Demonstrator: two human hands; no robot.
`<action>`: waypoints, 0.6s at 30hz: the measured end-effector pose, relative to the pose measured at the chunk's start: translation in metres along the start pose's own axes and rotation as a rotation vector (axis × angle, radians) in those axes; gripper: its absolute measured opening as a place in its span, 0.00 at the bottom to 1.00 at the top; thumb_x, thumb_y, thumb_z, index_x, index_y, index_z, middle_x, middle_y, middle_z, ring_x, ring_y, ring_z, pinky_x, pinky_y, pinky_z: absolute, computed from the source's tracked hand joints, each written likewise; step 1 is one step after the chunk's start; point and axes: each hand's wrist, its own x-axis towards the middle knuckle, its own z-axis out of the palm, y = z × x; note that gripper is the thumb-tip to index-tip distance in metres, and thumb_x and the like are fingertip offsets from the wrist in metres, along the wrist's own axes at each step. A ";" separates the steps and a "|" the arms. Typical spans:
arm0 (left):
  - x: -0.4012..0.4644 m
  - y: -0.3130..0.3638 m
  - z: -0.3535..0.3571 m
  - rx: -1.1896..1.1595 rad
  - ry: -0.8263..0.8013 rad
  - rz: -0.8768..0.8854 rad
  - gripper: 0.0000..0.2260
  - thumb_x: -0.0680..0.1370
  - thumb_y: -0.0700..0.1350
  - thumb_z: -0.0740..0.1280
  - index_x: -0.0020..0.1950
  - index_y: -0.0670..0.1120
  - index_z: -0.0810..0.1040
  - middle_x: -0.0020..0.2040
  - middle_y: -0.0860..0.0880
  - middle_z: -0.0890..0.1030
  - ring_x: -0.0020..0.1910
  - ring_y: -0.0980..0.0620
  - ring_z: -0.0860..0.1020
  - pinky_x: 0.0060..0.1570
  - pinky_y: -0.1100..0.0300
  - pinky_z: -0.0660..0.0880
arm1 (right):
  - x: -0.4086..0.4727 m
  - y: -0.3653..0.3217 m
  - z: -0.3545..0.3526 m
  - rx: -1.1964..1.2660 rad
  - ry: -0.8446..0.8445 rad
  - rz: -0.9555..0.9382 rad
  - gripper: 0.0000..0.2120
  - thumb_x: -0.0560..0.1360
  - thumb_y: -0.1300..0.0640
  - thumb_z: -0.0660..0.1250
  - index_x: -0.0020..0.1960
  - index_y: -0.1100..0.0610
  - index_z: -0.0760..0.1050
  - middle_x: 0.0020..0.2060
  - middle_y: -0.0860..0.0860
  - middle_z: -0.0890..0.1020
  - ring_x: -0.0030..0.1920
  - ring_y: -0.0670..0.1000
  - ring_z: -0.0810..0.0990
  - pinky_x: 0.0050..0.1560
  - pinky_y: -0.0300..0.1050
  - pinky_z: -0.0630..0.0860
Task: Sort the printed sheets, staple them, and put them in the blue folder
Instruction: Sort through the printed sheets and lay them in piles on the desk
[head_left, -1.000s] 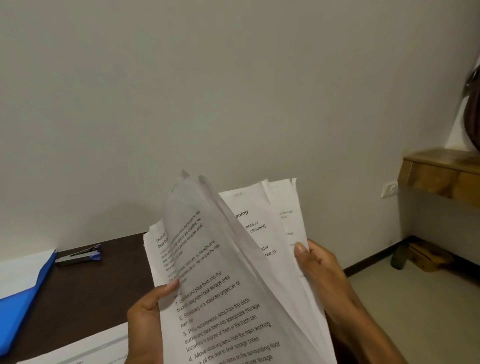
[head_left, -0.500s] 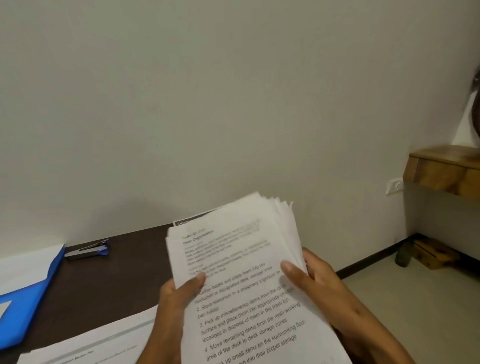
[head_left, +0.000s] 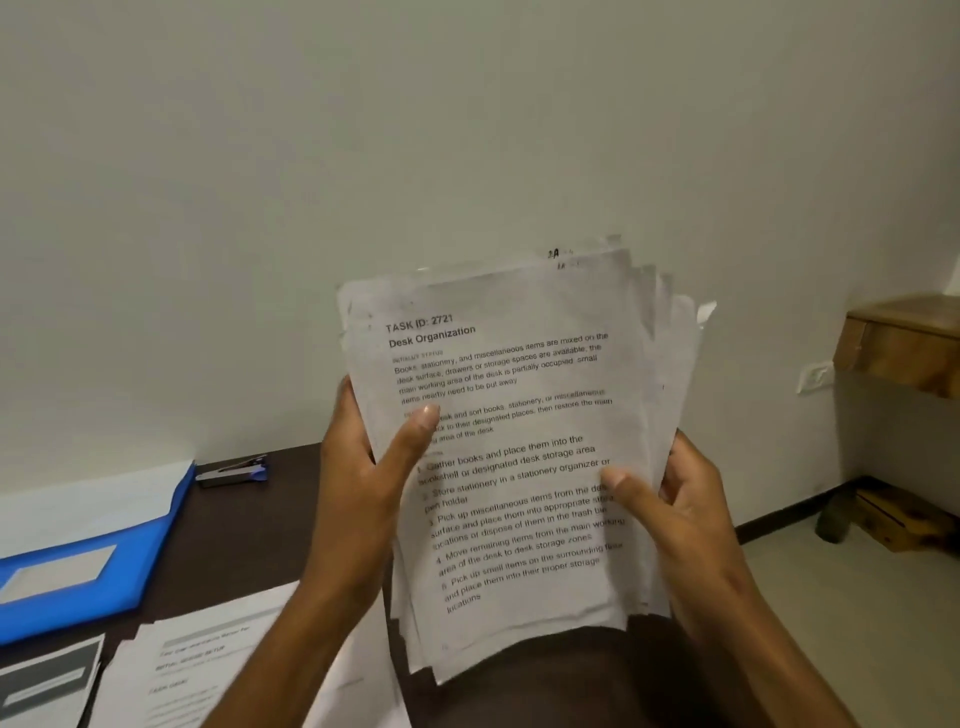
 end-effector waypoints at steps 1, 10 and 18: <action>-0.009 -0.001 0.000 -0.038 -0.026 -0.066 0.18 0.80 0.48 0.69 0.70 0.49 0.76 0.58 0.50 0.87 0.54 0.48 0.87 0.46 0.54 0.86 | -0.007 0.003 0.001 -0.003 -0.003 0.010 0.15 0.82 0.63 0.67 0.68 0.55 0.75 0.58 0.52 0.87 0.57 0.54 0.87 0.54 0.53 0.86; -0.064 -0.042 0.003 -0.164 -0.235 -0.363 0.25 0.74 0.52 0.75 0.70 0.49 0.79 0.61 0.45 0.86 0.59 0.42 0.86 0.60 0.39 0.82 | -0.045 0.018 0.003 -0.123 0.064 -0.062 0.17 0.79 0.50 0.67 0.67 0.44 0.70 0.59 0.41 0.84 0.58 0.46 0.86 0.51 0.50 0.86; -0.091 -0.043 0.017 -0.257 -0.258 -0.405 0.17 0.78 0.51 0.72 0.67 0.53 0.82 0.62 0.45 0.86 0.62 0.43 0.85 0.60 0.44 0.82 | -0.056 0.025 -0.001 -0.145 0.144 -0.014 0.11 0.79 0.44 0.62 0.61 0.39 0.72 0.52 0.35 0.84 0.53 0.40 0.84 0.39 0.35 0.82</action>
